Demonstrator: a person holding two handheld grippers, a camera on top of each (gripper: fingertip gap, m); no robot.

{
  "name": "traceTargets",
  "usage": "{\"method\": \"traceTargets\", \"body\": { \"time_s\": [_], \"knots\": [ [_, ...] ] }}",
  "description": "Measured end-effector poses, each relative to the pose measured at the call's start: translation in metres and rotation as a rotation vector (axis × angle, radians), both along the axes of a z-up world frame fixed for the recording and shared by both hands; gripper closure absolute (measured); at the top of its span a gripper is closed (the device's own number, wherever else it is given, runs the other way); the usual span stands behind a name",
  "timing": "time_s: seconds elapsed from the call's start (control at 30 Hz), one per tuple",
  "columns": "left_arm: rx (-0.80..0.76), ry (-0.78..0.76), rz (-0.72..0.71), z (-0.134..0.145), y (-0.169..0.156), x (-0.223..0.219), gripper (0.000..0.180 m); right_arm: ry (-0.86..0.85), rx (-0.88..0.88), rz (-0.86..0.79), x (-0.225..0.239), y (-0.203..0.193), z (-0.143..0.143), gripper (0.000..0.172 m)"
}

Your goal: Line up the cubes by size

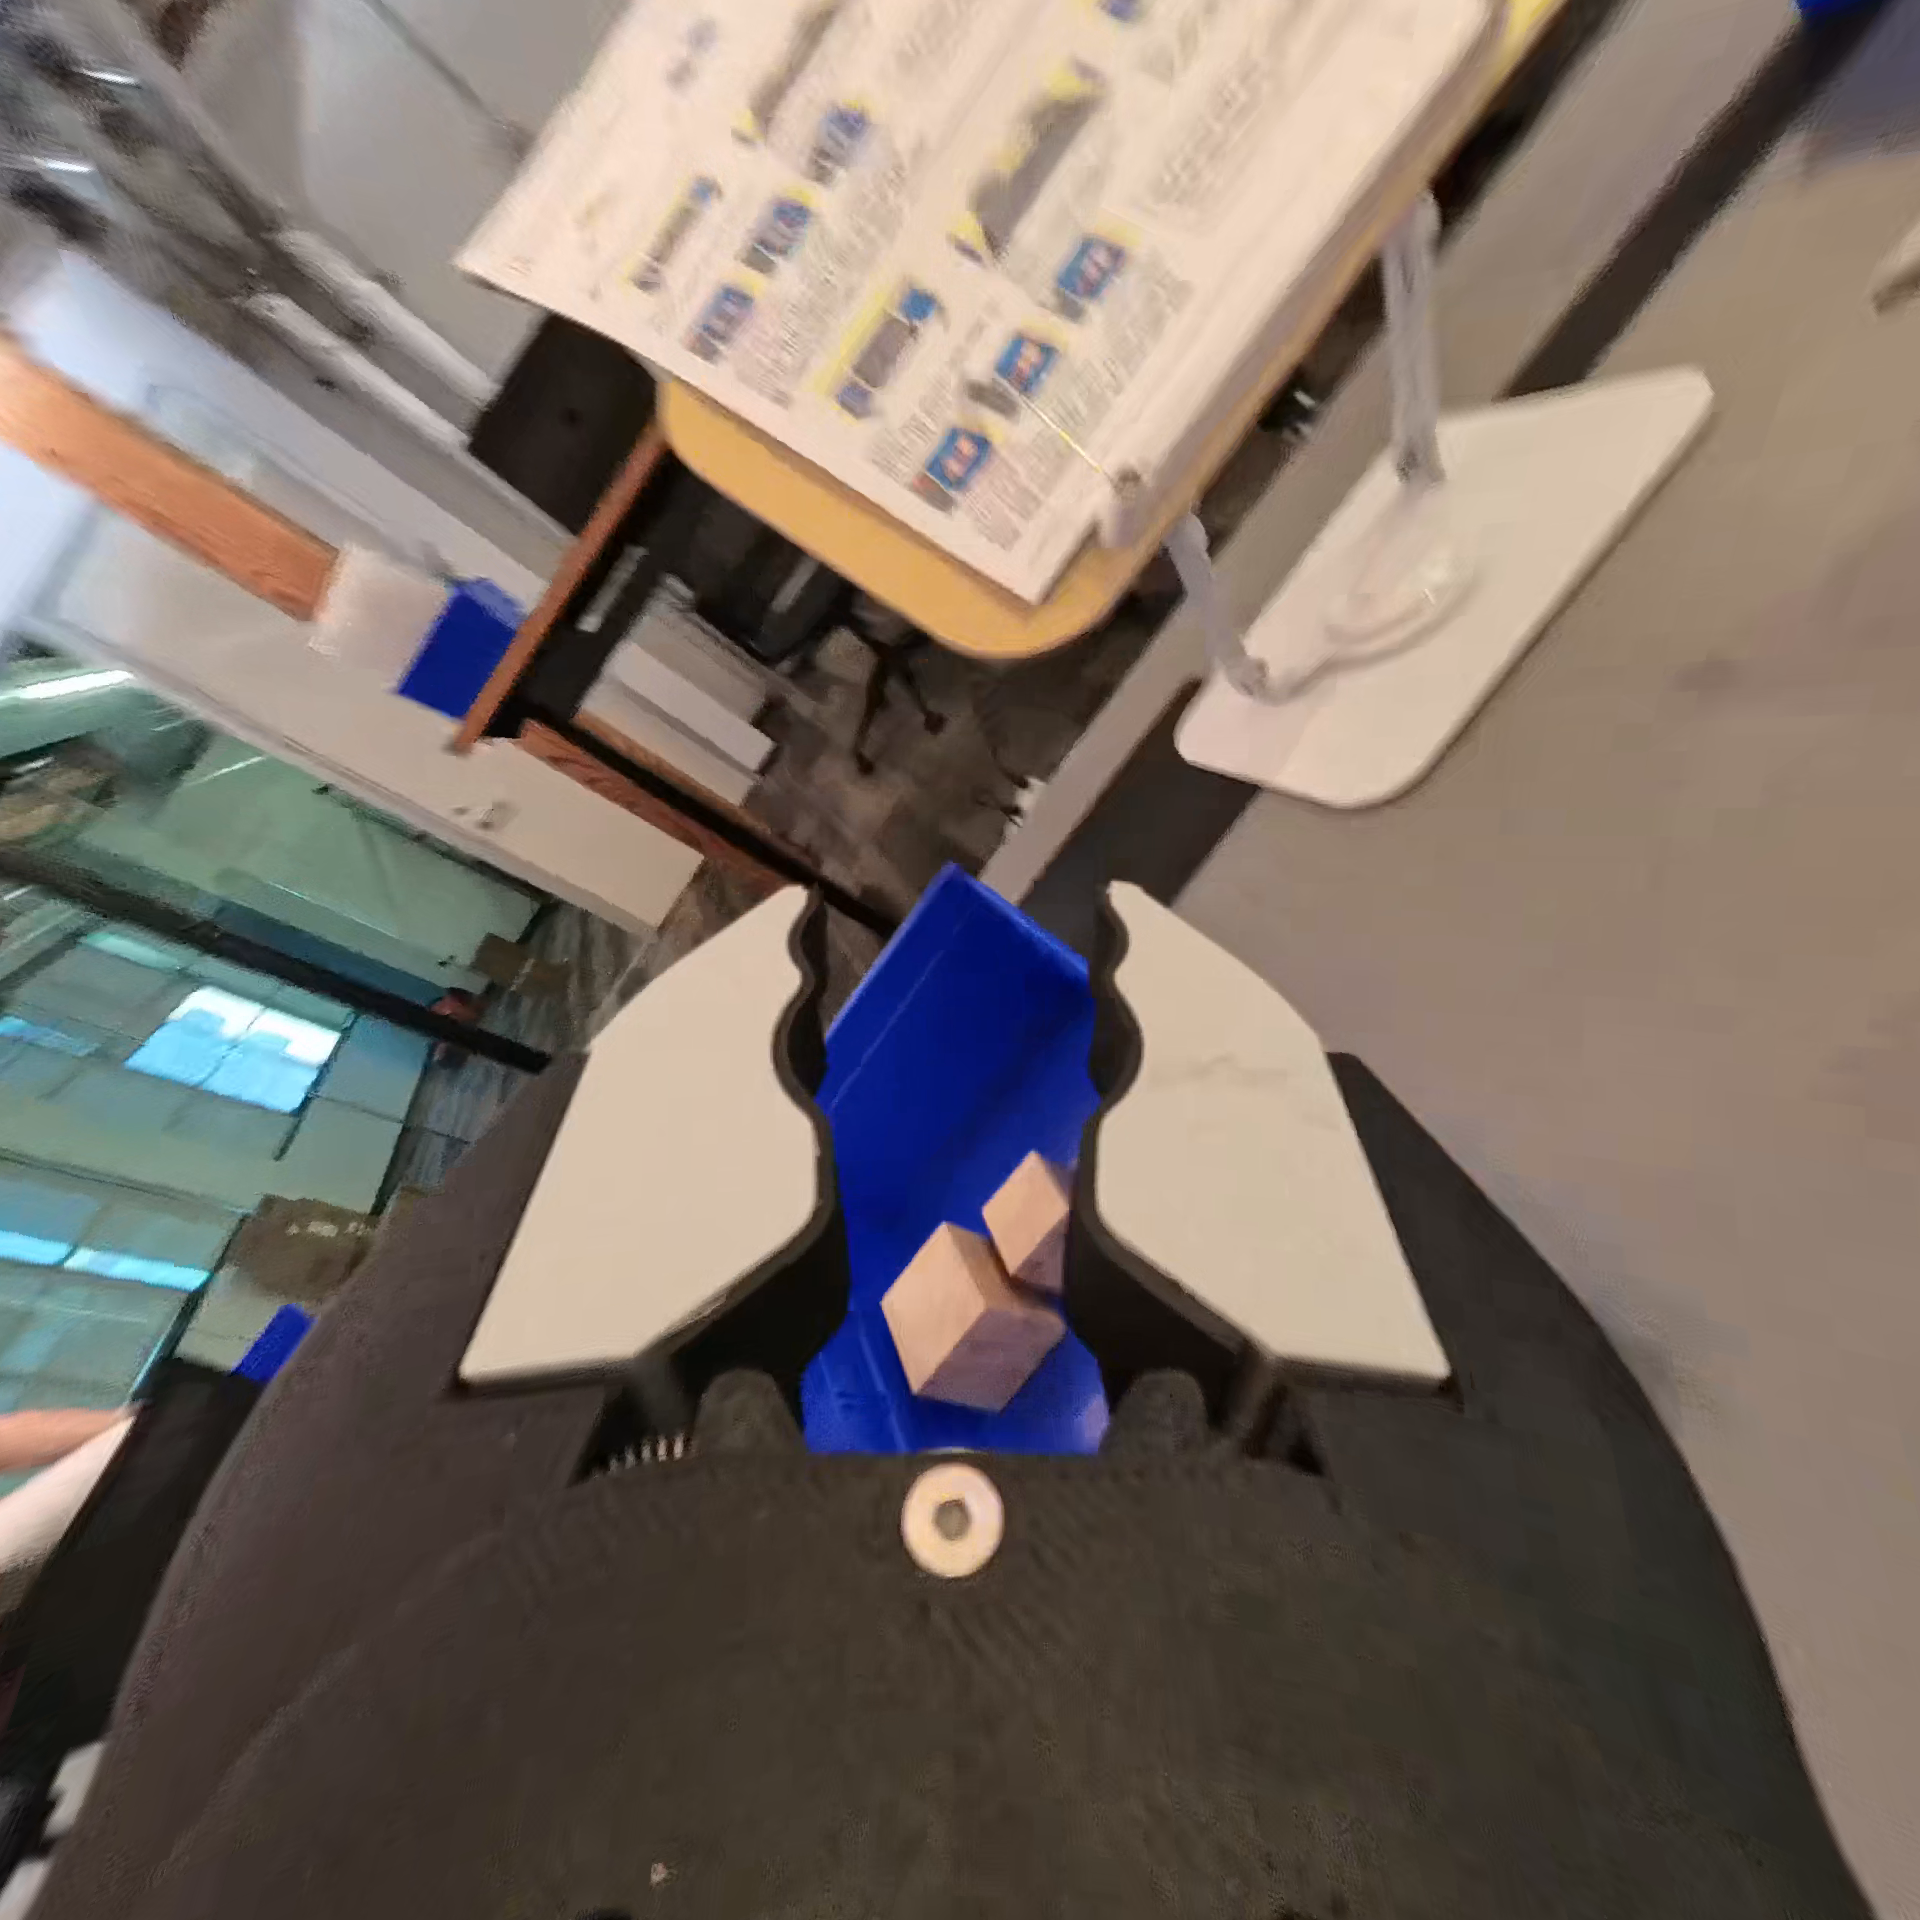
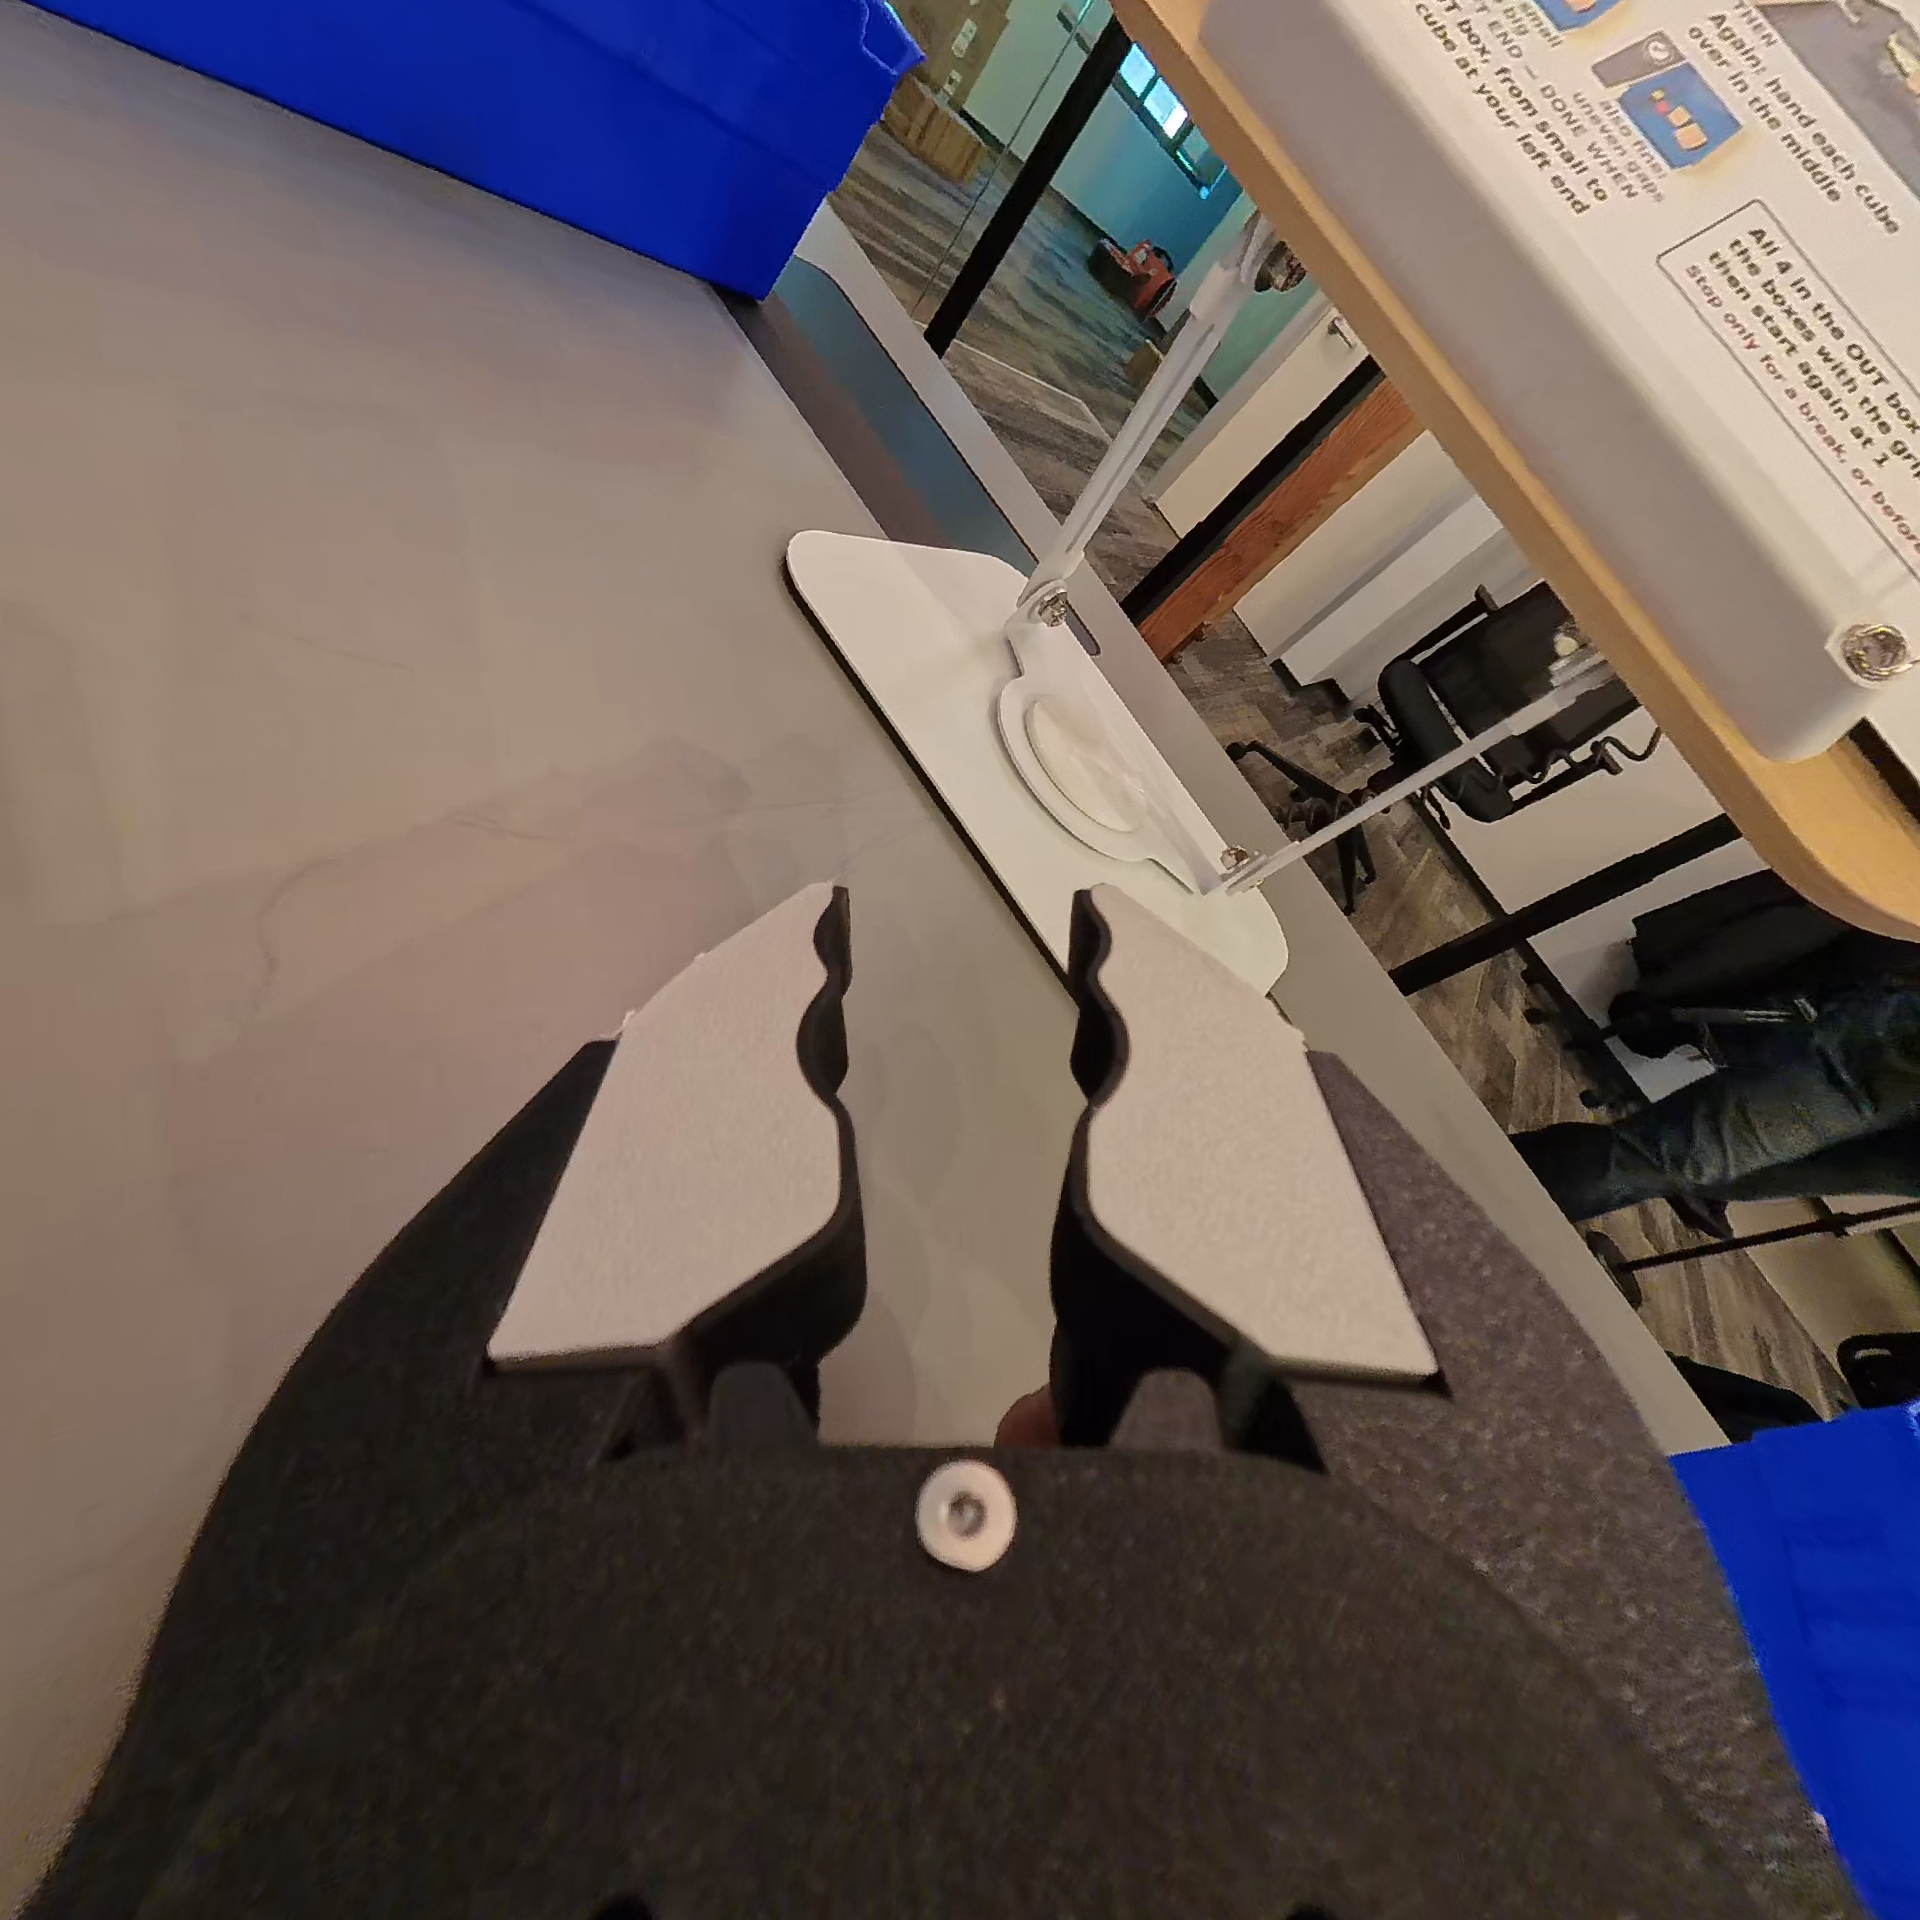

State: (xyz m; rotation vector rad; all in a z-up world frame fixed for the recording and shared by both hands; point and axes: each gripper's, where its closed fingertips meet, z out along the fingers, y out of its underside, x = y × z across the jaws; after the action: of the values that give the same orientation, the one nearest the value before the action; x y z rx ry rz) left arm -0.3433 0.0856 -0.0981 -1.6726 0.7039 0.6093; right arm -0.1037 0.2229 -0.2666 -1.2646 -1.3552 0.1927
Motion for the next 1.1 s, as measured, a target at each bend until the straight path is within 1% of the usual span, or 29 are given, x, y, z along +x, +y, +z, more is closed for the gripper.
{"method": "traceTargets", "body": {
  "time_s": [0.03,0.07,0.2,0.43,0.6,0.77,0.87,1.1],
  "knots": [
    [-0.079,-0.002,-0.038,-0.008,0.002,-0.006,0.135,-0.004,0.001,0.001,0.000,0.000,0.000,0.132],
    [-0.136,-0.020,-0.049,-0.014,0.006,-0.016,0.132,-0.007,0.002,0.002,0.000,0.000,-0.001,0.132],
    [-0.258,-0.041,-0.099,-0.037,0.022,-0.038,0.133,-0.018,0.001,0.007,-0.001,-0.001,-0.002,0.132],
    [-0.533,0.021,-0.145,-0.105,0.050,-0.059,0.135,-0.028,-0.001,0.012,-0.002,-0.002,-0.004,0.132],
    [-0.756,0.042,-0.173,-0.150,0.061,-0.071,0.134,-0.041,0.000,0.016,-0.003,-0.002,-0.006,0.132],
    [-0.841,0.078,-0.211,-0.176,0.076,-0.072,0.137,-0.065,0.009,0.017,-0.004,-0.003,-0.009,0.132],
    [-0.908,0.098,-0.201,-0.192,0.078,-0.078,0.135,-0.065,0.009,0.019,-0.004,-0.003,-0.009,0.132],
    [-0.948,0.123,-0.226,-0.214,0.084,-0.071,0.138,-0.062,0.013,0.029,-0.004,-0.005,-0.008,0.132]
  ]
}}
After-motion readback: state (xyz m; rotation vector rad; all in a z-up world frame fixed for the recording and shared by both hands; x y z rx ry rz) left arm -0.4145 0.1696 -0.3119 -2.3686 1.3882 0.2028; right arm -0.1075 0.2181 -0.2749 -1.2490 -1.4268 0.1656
